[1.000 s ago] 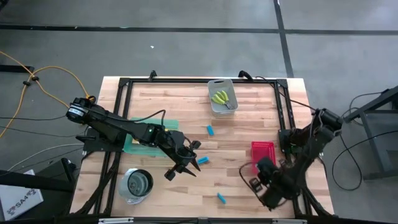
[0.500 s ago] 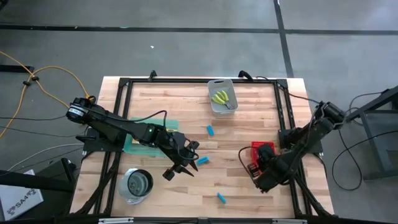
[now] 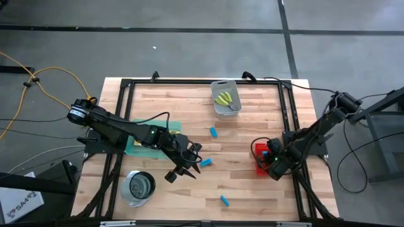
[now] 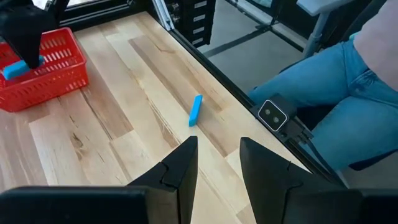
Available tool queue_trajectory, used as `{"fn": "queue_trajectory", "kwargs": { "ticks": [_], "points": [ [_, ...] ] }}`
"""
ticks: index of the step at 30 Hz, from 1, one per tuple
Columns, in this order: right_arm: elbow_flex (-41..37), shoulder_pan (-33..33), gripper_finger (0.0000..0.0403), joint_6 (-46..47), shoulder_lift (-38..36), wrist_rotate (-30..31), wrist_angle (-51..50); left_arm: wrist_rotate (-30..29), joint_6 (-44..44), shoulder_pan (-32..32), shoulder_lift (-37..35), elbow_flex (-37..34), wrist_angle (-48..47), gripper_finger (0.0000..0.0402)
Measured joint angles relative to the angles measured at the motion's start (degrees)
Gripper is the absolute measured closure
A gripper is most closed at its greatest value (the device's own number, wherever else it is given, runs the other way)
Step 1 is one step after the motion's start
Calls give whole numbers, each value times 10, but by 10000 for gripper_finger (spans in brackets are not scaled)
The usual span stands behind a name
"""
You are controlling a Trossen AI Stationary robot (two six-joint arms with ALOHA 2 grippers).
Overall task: Pick & Place School Supplies
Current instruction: Put the blue eraser into the red bin
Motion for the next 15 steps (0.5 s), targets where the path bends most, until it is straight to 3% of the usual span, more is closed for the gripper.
{"fn": "queue_trajectory", "kwargs": {
  "ticks": [15],
  "points": [
    [-22, -86, 324, -121, 0, -36, 43, 0, 6, 2, 0, 0, 9, 287]
  ]
}}
